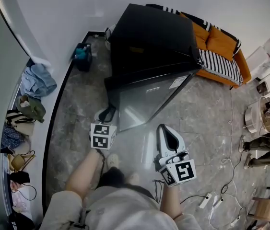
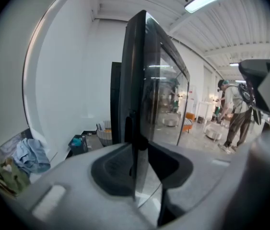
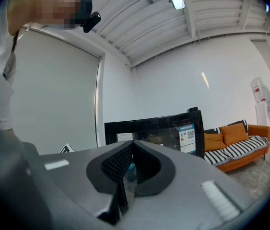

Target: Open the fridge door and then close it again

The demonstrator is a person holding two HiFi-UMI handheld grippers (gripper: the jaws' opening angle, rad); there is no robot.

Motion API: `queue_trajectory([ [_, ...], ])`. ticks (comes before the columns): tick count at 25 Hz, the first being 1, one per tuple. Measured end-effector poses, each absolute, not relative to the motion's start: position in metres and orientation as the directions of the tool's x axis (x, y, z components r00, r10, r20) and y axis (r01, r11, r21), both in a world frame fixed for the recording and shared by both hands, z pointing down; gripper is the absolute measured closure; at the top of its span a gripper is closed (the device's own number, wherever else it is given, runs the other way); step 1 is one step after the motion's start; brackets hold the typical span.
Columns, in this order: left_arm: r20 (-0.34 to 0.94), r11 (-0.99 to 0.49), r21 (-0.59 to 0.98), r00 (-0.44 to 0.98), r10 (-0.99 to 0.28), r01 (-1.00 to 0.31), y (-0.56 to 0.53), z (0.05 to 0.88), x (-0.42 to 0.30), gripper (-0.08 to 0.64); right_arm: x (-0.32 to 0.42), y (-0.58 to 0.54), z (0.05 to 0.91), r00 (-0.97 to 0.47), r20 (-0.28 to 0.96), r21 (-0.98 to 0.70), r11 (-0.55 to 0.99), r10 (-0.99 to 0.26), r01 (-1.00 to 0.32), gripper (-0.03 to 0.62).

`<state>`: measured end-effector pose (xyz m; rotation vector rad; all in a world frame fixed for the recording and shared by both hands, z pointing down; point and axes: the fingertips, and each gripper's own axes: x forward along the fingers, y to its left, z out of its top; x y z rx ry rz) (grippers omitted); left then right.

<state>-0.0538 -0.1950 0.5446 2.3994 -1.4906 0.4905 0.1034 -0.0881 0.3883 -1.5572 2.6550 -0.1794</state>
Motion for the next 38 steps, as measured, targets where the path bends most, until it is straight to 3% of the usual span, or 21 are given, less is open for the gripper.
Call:
queue_trajectory([
  [38,0.426,-0.551,-0.01,0.495,-0.757,-0.834,-0.335,0.547,-0.083,0.451,0.083,-0.156,0.4,-0.357,0.07,-0.108,0.349,-0.932,-0.931,0.592],
])
